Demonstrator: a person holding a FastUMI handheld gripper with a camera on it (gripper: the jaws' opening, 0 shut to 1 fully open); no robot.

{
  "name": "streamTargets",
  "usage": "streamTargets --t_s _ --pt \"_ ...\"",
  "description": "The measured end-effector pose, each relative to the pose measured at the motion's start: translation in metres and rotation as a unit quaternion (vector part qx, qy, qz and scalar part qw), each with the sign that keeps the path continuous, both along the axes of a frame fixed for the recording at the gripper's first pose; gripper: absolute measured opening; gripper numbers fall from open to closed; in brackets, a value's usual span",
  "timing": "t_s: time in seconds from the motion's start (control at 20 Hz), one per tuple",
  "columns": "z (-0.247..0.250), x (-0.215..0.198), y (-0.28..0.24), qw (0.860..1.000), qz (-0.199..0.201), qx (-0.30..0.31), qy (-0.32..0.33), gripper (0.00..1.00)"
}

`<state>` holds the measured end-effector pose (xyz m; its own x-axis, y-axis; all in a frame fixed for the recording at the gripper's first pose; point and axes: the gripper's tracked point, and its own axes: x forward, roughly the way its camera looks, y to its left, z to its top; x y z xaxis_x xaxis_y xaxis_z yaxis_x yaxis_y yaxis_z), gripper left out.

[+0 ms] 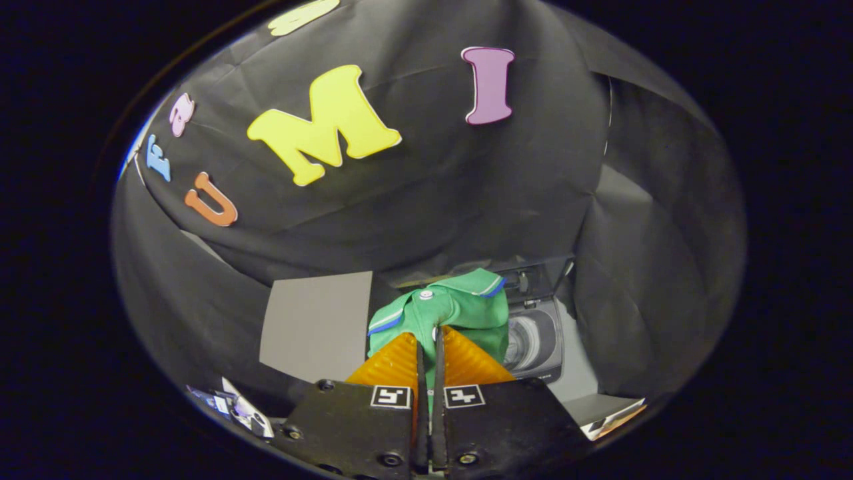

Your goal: Put the clothes into the washing machine and then close the washing machine lid.

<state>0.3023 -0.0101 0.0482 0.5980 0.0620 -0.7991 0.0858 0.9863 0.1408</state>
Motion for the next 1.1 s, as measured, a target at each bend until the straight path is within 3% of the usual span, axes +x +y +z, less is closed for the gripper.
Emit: streamTargets --t_s 0.65,1.1 --pt "-0.131 0.014 -0.046 0.998 -0.005 0.024 0.056 0.05" --pt "-0.223 0.013 -0.078 0.997 0.007 -0.028 0.068 0.05"
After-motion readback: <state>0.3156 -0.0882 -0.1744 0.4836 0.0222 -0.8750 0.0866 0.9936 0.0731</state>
